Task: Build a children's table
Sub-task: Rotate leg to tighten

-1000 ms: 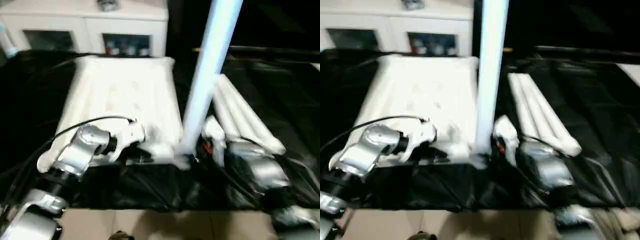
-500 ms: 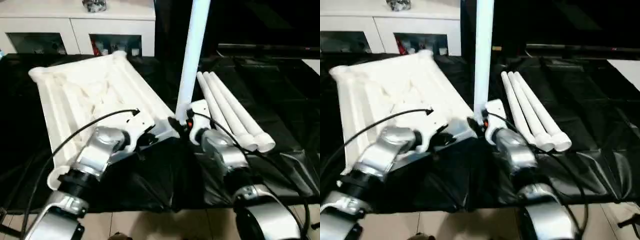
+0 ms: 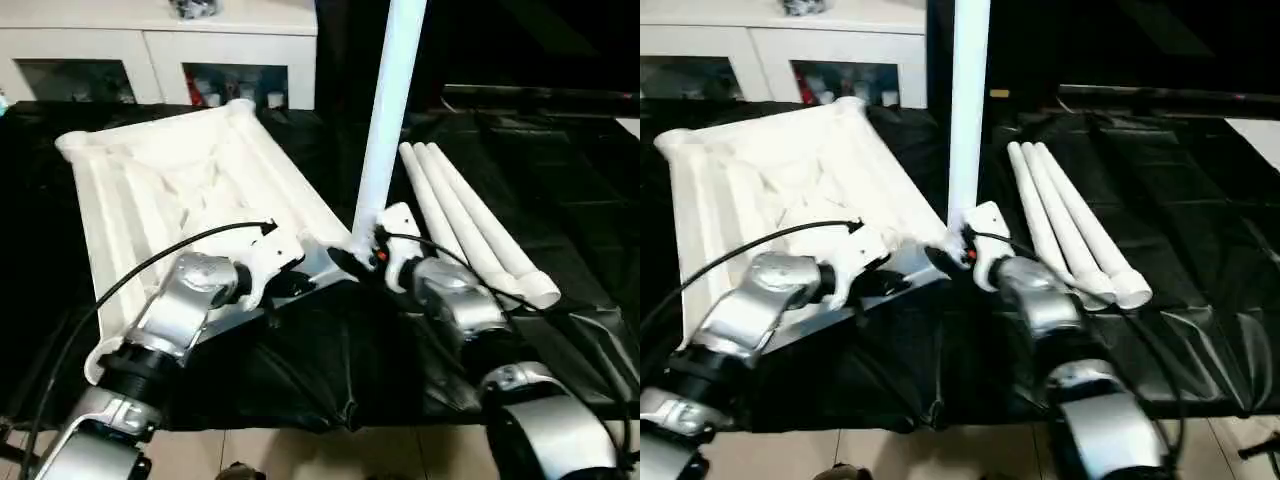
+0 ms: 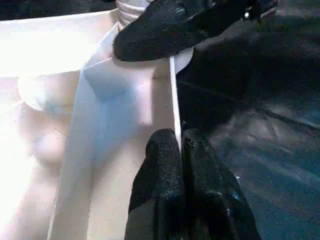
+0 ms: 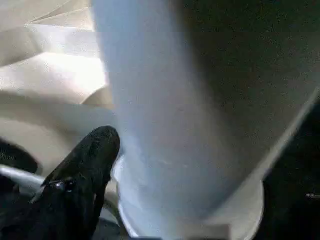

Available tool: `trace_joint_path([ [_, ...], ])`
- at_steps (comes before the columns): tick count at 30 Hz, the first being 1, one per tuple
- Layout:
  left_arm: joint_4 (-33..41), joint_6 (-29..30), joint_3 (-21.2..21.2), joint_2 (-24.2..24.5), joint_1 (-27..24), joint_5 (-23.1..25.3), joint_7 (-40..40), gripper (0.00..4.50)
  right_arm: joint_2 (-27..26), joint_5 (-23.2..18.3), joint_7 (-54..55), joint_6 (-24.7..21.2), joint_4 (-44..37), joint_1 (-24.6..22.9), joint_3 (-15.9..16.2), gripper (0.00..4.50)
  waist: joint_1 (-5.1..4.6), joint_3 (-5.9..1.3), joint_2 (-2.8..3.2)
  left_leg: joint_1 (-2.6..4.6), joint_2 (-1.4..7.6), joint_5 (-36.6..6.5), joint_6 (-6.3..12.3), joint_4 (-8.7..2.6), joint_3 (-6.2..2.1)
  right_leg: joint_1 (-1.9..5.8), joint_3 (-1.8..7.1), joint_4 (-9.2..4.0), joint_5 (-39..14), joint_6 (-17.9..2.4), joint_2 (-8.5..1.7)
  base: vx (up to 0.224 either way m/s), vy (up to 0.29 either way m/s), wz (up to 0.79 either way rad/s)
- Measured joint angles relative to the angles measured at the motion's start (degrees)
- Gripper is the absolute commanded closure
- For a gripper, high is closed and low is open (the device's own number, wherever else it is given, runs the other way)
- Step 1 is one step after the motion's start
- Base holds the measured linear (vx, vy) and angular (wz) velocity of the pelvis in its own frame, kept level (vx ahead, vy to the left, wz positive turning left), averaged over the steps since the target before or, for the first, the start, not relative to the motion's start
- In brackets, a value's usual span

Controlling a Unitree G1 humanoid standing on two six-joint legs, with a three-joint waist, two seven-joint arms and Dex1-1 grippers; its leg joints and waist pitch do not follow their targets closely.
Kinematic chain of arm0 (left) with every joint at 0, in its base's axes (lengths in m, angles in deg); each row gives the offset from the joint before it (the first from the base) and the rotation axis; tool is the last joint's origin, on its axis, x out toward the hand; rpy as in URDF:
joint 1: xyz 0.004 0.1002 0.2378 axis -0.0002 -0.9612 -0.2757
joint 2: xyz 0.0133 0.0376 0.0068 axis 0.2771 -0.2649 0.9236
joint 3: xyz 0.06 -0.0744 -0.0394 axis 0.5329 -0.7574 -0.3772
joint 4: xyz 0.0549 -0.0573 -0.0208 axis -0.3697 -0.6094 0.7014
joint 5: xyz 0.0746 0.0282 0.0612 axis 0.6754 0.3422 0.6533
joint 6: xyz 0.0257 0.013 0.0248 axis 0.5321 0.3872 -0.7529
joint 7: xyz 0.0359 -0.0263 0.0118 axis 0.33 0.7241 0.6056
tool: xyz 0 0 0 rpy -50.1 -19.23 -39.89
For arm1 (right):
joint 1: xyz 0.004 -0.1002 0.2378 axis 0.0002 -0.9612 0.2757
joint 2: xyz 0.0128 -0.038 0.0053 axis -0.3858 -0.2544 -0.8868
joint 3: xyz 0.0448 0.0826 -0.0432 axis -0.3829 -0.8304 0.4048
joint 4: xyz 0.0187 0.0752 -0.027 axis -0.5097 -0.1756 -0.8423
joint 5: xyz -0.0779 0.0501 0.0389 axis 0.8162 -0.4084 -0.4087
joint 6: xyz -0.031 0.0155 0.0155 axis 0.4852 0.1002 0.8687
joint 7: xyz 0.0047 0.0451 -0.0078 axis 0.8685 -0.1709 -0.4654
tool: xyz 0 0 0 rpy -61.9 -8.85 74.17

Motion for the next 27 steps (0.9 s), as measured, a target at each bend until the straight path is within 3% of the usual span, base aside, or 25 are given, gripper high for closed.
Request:
trace_joint_path([
  [5, -0.48, -2.86, 0.77, 3.66, -0.12, -2.27, -7.59, 4.50, 5.98, -1.99, -15.14, -0.86, -8.17, -5.09, 3.23, 0.60, 1.61, 0.02, 0.03, -0.02, 0.14, 0.00, 0.00, 0.02, 0.18, 0.01, -0.05, 0.01, 0.00, 0.00, 0.00, 0.000, 0.000, 0.00],
  [11, -0.49, -5.09, 1.73, 7.34, -0.58, -4.96, -17.00, 4.50, 11.51, -4.87, -29.76, -5.14, -18.83, -9.99, 7.04, 0.60, 2.74, 0.04, 0.04, 0.01, 0.29, 0.00, 0.00, 0.07, 0.38, 0.03, -0.05, 0.05, 0.00, 0.00, 0.00, 0.000, 0.000, 0.00],
  [14, -0.53, -5.36, 2.26, 8.45, -0.63, -5.81, -19.47, 4.50, 12.66, -5.63, -32.82, -6.93, -21.65, -11.15, 8.19, 0.60, 2.77, 0.04, 0.05, 0.02, 0.31, 0.00, 0.00, 0.07, 0.41, 0.02, -0.05, 0.08, 0.00, 0.00, 0.00, 0.000, 0.000, 0.00],
  [27, -1.93, -6.46, 2.57, 8.81, -0.64, -7.17, -22.83, 4.50, 14.01, -5.80, -34.36, -10.72, -27.23, -13.35, 9.44, 1.68, 2.89, 0.04, 0.05, 0.03, 0.32, 0.00, -0.01, 0.07, 0.42, 0.03, -0.04, 0.12, 0.00, 0.00, 0.00, 0.000, 0.000, 0.00],
])
